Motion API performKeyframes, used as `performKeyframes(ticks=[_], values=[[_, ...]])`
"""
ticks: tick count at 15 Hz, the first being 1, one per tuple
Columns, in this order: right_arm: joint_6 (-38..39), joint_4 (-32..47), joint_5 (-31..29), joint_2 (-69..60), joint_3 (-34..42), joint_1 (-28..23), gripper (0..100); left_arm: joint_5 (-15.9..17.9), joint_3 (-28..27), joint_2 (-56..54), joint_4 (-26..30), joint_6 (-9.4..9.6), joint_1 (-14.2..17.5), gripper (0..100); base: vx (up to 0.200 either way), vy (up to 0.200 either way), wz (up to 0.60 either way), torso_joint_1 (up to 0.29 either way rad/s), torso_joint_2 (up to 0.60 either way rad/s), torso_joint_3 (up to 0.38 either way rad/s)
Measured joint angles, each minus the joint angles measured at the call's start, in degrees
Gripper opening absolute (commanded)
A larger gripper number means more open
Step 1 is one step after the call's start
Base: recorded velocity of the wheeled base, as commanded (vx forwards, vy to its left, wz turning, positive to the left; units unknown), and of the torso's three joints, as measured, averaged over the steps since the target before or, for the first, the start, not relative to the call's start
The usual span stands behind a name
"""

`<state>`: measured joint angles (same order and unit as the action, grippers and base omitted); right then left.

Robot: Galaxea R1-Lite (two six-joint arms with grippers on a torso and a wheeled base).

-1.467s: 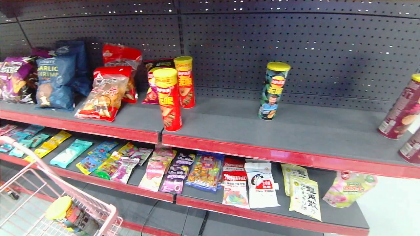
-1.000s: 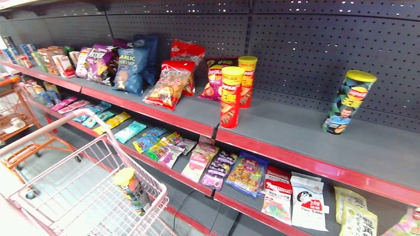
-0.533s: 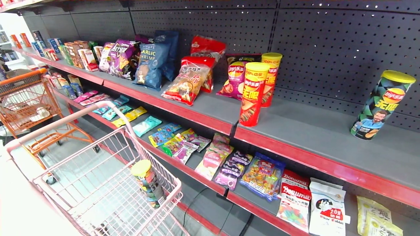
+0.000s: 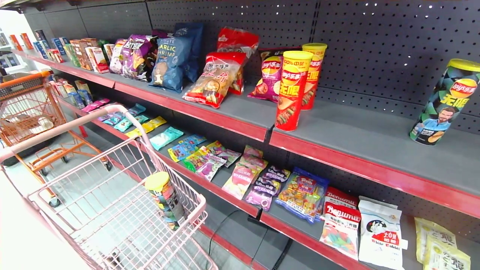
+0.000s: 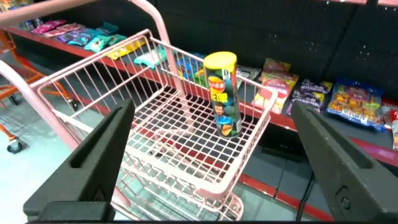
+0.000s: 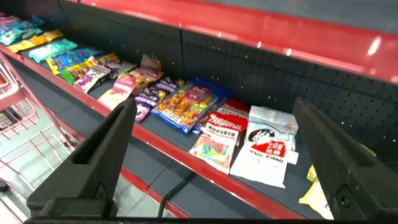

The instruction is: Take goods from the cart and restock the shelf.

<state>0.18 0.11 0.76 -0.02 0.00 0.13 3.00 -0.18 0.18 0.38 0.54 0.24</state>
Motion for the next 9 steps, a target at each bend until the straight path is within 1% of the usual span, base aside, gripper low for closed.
performKeyframes(ticks=[6, 8, 9], values=[[0.0, -0.01, 0.0, 0.0, 0.0, 0.0, 100, 0.11, 0.0, 0.02, -0.02, 0.01, 0.0, 100, 0.0, 0.0, 0.0, -0.184, 0.52, 0.333], [0.0, -0.01, 0.0, 0.0, 0.0, 0.0, 100, 0.5, 0.0, 0.0, 0.0, 0.09, 0.0, 100, 0.0, 0.0, 0.0, -0.058, 0.18, 0.117], [0.0, -0.01, 0.02, 0.0, 0.0, 0.0, 100, 0.77, -0.04, 0.0, -0.28, 0.57, 0.0, 100, 0.0, 0.0, 0.0, -0.027, 0.09, 0.056]])
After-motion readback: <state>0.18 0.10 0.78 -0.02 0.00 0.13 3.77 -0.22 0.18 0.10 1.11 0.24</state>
